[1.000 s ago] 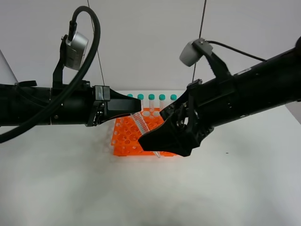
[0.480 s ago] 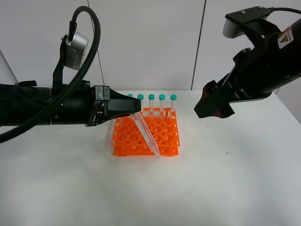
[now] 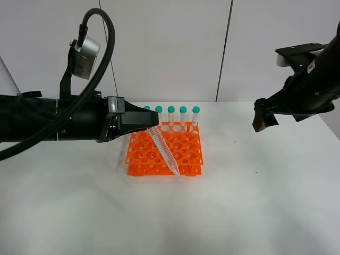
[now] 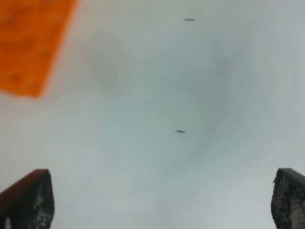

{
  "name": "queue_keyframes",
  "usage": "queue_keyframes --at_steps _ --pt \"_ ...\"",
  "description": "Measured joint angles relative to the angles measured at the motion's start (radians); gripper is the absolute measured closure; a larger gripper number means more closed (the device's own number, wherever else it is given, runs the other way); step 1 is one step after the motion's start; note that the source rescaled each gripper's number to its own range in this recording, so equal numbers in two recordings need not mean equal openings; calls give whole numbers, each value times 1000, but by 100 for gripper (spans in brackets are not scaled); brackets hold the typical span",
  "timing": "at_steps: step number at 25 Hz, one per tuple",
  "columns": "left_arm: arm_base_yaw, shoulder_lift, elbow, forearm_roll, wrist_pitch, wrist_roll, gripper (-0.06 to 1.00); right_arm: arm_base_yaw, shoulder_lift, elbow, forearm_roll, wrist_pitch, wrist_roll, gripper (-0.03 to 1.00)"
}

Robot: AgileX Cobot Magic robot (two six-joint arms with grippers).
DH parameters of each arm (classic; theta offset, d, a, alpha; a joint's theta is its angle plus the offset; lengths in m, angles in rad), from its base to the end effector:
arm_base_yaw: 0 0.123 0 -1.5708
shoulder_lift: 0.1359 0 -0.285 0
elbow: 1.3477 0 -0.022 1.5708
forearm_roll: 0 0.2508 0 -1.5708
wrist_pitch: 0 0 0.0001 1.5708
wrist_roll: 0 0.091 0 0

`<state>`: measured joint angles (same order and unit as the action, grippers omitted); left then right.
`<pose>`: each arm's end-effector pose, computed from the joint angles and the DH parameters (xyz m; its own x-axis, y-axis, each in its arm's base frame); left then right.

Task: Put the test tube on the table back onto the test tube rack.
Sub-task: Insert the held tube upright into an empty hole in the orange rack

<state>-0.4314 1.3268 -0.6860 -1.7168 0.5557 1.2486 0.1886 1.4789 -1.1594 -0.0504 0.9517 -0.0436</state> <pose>0.2195 -0.1534 0.2585 -0.7276 -0.1100 -0.6772 0.4951 0.5990 -0.6293 0.2914 0.0518 0.2872 -0.8945 -0.2448 -0.3740 -0.2379 0.9691 -0.0654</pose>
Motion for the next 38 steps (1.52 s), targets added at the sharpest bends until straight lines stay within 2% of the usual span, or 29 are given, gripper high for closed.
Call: queue_keyframes --at_steps 3,6,12,24,30,35,38 --pt "0 0 0 -1 0 0 94 -104 11 0 0 18 -7 -3" --pt "0 0 0 -1 -7 0 94 -158 11 0 27 83 -25 -3" --pt "0 0 0 -1 -16 0 94 -163 11 0 136 123 -80 -3" --pt "0 0 0 -1 -19 0 94 -163 -1 7 158 257 -101 -3" --pt "0 0 0 -1 -20 0 94 -163 -150 160 170 261 -101 -3" --pt "0 0 0 -1 -22 0 94 -163 -392 367 170 262 -108 -3" --pt "0 0 0 -1 -22 0 94 -163 -571 480 170 213 -119 -3"
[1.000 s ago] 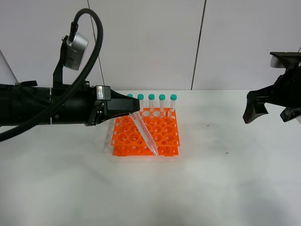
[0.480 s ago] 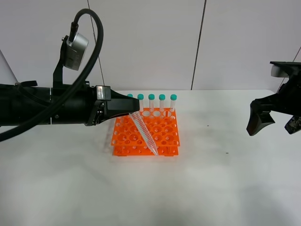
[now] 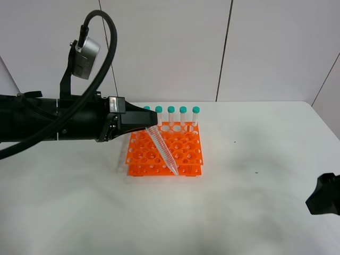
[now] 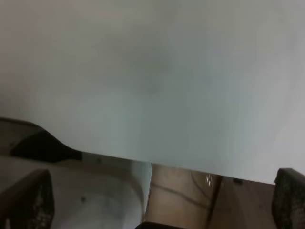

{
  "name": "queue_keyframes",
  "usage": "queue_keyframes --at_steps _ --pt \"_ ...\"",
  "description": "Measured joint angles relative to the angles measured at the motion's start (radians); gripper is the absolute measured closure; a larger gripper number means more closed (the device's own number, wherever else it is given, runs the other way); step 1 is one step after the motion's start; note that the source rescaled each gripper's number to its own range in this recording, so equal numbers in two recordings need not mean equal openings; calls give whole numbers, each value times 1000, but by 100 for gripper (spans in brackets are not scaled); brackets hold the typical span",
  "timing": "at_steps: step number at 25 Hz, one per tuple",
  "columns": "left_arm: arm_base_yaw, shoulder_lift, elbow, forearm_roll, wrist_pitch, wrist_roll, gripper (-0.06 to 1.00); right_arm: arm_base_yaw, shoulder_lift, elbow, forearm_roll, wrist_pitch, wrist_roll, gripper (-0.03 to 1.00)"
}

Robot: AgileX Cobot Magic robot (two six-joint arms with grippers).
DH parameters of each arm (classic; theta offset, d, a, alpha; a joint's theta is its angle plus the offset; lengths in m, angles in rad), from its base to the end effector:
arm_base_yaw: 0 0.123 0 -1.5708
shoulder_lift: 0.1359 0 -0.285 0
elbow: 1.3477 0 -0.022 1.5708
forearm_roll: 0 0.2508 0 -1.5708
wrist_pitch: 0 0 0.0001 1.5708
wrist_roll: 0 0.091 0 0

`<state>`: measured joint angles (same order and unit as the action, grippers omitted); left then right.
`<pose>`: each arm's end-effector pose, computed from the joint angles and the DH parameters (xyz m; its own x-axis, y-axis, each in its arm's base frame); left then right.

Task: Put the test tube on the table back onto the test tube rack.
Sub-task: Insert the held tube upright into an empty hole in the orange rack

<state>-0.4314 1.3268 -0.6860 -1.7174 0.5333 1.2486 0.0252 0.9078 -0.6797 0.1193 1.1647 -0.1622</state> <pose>0.2209 -0.1522 0.2578 -0.7243 -0.1161 -0.6797 0.4846 0.6156 -0.6215 0.1316 0.0133 0.2686 -0.9515 -0.1380 -0.2749 -0.1641 0.9836 0.0744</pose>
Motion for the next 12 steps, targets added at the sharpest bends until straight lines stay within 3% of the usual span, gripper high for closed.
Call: queue_keyframes --at_steps 5,12 --pt "0 0 0 0 0 0 94 0 -311 133 2 -95 -1 -3" --pt "0 0 0 0 0 0 94 0 -640 179 -34 -126 41 -3"
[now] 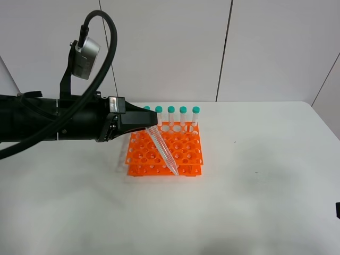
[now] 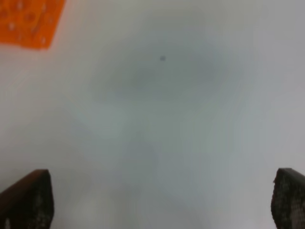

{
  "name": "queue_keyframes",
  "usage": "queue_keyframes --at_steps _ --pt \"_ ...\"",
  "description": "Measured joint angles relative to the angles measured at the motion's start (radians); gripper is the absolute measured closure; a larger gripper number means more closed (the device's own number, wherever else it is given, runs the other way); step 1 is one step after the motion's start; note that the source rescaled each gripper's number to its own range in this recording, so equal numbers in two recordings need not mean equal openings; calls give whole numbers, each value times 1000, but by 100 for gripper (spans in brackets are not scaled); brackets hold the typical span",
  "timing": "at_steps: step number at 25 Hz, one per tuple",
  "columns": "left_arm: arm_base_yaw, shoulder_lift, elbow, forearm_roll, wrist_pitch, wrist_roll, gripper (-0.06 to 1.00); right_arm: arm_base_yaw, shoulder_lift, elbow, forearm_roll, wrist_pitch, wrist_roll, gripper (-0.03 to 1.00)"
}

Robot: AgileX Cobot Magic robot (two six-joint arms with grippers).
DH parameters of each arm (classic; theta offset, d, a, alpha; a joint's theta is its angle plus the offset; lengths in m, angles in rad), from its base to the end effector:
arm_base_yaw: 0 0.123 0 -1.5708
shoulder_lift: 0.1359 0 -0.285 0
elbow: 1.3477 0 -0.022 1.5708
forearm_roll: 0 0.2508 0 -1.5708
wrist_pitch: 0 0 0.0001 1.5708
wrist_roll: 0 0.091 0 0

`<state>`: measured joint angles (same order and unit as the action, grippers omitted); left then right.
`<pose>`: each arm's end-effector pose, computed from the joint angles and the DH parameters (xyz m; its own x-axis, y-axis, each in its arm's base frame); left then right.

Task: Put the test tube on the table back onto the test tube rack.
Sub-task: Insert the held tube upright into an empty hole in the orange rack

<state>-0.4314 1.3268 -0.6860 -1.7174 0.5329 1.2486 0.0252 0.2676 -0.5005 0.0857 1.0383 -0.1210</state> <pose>0.2210 -0.1522 0.2578 -0.7242 -0.1162 -0.6797 0.4844 0.6159 -0.6213 0.0372 0.0077 0.2750 -0.6484 -0.0935 -0.7555 -0.1313 0.9913 -0.0100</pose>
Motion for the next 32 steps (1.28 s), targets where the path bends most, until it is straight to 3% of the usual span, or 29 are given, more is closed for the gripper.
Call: queue_keyframes --at_steps 12,23,32 --pt "0 0 0 0 -1 0 94 0 -268 1 -24 -1 36 -3" --pt "0 -11 -4 0 0 0 94 0 -271 1 -16 -1 37 -3" --pt "1 -130 -89 0 6 0 94 0 -271 1 -14 -1 37 -3"
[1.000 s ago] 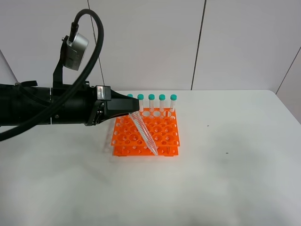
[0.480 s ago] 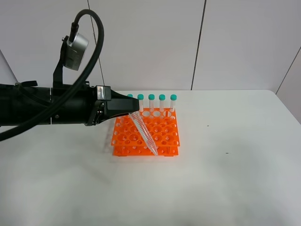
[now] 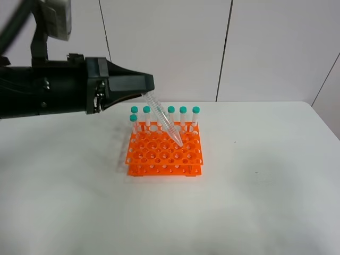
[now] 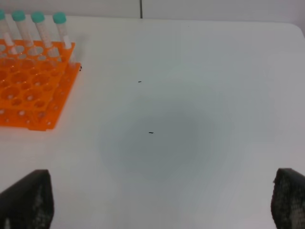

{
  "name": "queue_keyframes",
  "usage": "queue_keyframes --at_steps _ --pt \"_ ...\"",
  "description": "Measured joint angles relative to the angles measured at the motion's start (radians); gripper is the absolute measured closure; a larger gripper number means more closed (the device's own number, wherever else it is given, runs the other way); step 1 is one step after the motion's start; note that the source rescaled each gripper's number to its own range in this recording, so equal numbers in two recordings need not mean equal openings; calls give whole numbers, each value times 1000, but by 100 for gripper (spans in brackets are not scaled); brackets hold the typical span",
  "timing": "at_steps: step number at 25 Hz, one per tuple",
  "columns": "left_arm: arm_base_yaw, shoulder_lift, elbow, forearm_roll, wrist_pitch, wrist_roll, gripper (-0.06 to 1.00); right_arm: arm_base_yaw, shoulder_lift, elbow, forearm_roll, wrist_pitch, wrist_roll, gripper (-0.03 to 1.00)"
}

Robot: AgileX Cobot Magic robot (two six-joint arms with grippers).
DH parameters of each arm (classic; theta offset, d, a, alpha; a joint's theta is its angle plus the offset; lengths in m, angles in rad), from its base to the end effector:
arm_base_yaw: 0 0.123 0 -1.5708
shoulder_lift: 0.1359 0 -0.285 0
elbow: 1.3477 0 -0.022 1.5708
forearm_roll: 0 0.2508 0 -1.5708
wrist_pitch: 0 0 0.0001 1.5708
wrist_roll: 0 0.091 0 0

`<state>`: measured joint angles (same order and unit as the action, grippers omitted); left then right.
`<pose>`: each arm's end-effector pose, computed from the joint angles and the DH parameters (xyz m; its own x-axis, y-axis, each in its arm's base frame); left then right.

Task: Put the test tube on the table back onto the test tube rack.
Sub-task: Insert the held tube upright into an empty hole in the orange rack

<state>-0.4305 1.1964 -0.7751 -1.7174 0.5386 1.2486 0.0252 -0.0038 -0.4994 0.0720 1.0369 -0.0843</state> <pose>0.2104 -0.1475 0.3193 -0.5773 -0.1833 -0.7957 0.6058 0.5573 -0.5679 -0.0046 0.0055 0.2792 -0.4263 -0.0583 -0.9027 -0.1014 0.9947 -0.0163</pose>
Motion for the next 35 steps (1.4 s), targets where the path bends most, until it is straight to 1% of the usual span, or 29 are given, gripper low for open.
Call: queue_keyframes --at_steps 6,8,11,14,15,17,20,21,23,25,26,27,28,30,33,35 --pt "0 -96 -35 12 -11 1 94 0 0 0 0 0 0 -3" --pt "0 -116 -37 56 -25 7 94 0 0 0 1 0 0 -3" --pt "0 -124 -37 154 -48 8 94 0 0 0 1 0 0 -3" --pt "0 -124 -39 250 -63 -28 94 0 0 0 1 0 0 -3" --pt "0 -124 -46 308 -74 -51 94 0 0 0 1 0 0 -3" --pt "0 -124 -66 458 -94 -116 94 0 0 0 1 0 0 -3" --pt "0 -124 -99 777 -191 -284 94 0 0 0 1 0 0 -3" --pt "0 -124 -101 876 -250 -363 94 0 0 0 1 0 0 -3" --pt "0 -120 -101 1109 -378 -535 94 0 0 0 1 0 0 -3" --pt "0 -109 -98 1270 -489 -687 94 0 0 0 1 0 0 -3" --pt "0 -99 -92 1333 -539 -759 94 0 0 0 1 0 0 -3" --pt "0 -85 -88 1381 -583 -821 94 0 0 0 1 0 0 -3" --pt "0 -70 -82 1414 -625 -861 94 0 0 0 1 0 0 -3" --pt "0 -20 -72 1473 -684 -917 94 0 0 0 1 0 0 -3" --pt "-3 65 -68 1508 -725 -940 94 0 0 0 1 0 0 -3" --pt "-31 116 -66 1521 -758 -947 94 0 0 0 1 0 0 -3"
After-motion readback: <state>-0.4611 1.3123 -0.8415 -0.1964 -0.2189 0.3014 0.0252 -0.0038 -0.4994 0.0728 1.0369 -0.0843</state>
